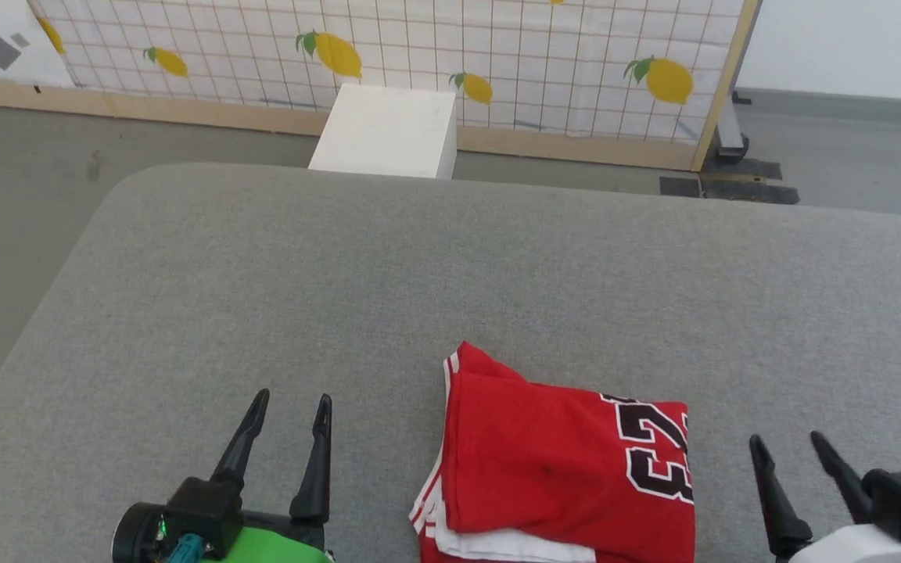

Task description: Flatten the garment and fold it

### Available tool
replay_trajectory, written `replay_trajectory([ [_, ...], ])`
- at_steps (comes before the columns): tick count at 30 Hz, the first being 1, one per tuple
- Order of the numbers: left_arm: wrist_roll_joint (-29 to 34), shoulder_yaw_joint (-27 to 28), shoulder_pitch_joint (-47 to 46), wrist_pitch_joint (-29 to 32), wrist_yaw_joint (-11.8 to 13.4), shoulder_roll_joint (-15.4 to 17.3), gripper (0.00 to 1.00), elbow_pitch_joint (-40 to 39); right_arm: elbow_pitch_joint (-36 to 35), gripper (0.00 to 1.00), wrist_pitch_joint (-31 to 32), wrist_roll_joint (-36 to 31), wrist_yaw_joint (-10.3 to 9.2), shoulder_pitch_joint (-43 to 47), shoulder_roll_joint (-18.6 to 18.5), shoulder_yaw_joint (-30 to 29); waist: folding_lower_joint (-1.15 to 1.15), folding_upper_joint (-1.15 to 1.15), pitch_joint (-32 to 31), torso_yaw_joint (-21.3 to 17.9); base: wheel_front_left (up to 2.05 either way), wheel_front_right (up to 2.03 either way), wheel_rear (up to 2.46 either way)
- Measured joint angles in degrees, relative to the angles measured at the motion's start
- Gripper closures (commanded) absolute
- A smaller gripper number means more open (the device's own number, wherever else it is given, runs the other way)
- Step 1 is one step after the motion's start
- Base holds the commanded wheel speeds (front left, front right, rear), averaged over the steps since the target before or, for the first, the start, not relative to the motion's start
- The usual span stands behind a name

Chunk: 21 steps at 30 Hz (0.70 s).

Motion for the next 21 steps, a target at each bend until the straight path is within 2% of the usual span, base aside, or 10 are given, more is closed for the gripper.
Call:
replay_trajectory([
  [4,0.0,-0.6,-0.4,0.0,0.0,0.0,0.0,0.0,0.3,0.0,11.3,10.3,-0.01,-0.7,-3.2,2.4,0.0,0.0,1.6,0.6,0.0,0.0,0.0],
  [10,0.0,-1.9,-2.8,0.0,0.0,0.0,0.0,0.3,3.4,0.0,25.7,23.3,-0.01,-6.0,-5.8,3.6,0.0,0.0,4.7,2.3,0.0,0.0,0.0],
  [15,0.0,-2.7,-4.5,0.0,0.1,0.0,0.0,0.5,9.0,0.0,32.5,26.4,-0.01,-9.7,-4.5,3.4,0.0,0.0,6.5,4.5,0.0,0.0,0.0],
  [21,0.0,-3.5,-4.9,0.0,0.3,0.0,0.0,0.7,14.5,0.0,35.8,26.3,-0.01,-12.9,-3.2,4.0,0.0,0.0,7.9,7.3,0.0,0.0,0.0],
])
